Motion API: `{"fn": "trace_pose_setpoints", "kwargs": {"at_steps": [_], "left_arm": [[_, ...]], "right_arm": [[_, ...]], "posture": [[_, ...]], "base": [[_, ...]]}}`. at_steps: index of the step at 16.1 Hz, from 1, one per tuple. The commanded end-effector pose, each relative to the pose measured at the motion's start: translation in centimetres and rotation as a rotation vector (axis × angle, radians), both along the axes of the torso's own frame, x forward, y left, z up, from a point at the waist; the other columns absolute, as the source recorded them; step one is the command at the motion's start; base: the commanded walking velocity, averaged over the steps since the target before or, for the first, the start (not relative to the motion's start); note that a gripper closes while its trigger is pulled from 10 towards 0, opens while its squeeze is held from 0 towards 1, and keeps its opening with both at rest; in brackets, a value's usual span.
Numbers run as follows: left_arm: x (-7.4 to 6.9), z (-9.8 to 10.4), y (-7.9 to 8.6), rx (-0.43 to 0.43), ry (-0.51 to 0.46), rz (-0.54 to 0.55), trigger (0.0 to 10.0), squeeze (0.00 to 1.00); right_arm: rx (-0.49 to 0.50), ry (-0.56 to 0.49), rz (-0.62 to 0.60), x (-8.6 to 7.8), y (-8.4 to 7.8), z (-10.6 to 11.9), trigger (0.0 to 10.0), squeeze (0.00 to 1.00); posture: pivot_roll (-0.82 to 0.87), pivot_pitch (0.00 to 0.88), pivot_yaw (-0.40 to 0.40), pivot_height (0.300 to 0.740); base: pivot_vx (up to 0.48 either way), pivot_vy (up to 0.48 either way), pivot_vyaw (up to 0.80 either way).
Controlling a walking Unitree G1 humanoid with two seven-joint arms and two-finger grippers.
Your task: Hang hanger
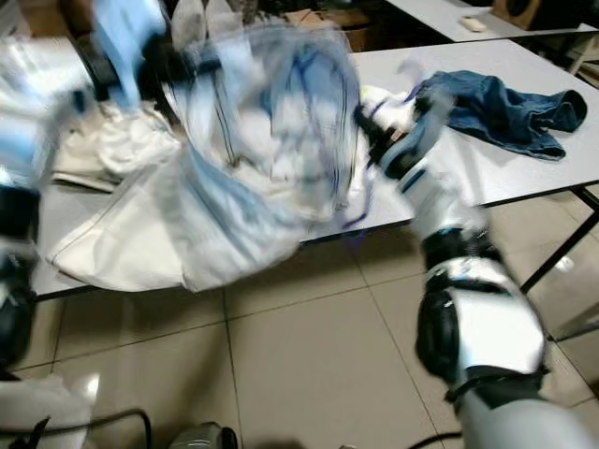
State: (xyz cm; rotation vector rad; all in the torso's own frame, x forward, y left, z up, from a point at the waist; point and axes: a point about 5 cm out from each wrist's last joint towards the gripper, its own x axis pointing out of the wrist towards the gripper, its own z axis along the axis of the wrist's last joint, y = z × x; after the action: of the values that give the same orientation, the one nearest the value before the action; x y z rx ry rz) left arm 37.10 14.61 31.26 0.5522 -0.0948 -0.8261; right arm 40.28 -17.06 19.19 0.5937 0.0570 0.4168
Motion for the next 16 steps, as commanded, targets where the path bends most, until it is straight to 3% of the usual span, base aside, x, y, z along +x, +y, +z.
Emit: {"fn": "trace_pose_setpoints", "kwargs": {"at_steps": [1,3,6,8,11,12,16], "left_arm": [[-0.6,0.4,-0.9,0.007,-0.018,-0.056,0.0,0.0],[-1.2,-0.6,-1.0,0.047,-0.001,-0.096,0.0,0.0],[-2.8,-2.4,-0.7,0.106,0.115,-0.193,0.0,0.0],[-3.9,-3.9,-0.6,0.189,0.194,-0.3,0.0,0.0],[-5.7,-3.3,-2.6,0.08,0.28,-0.5,0.0,0.0],[-5.9,-3.2,-2.8,0.061,0.287,-0.515,0.0,0.0],[-6.2,1.6,-5.4,-0.26,0.344,-0.687,0.0,0.0]], "right_arm": [[0.043,0.007,0.006,-0.1,0.0,-0.3,10.0,0.0],[0.133,0.002,0.015,-0.2,0.1,-0.2,10.0,0.0],[0.258,0.001,-0.03,-0.1,-0.4,-0.1,10.0,0.0],[0.426,0.01,-0.069,0.0,-0.5,0.2,10.0,0.0],[0.507,0.05,-0.126,0.2,0.3,-0.4,10.0,0.0],[0.511,0.058,-0.131,0.3,0.4,-0.5,10.0,0.0],[0.404,0.11,-0.176,0.4,3.4,-1.7,10.0,0.0]], "posture": [[-0.07,0.0,0.015,0.74],[-0.08,0.0,0.016,0.74],[-0.09,0.0,0.018,0.74],[-0.09,0.0,0.019,0.74],[-0.08,0.0,0.023,0.74],[-0.08,0.0,0.023,0.74],[-0.04,0.0,0.043,0.74]], "base": [[0.0,0.0,0.0],[0.0,0.0,0.0],[0.0,0.0,0.0],[0.0,0.0,0.0],[0.0,0.0,0.0],[0.0,0.0,0.0],[0.0,0.0,0.0]]}}
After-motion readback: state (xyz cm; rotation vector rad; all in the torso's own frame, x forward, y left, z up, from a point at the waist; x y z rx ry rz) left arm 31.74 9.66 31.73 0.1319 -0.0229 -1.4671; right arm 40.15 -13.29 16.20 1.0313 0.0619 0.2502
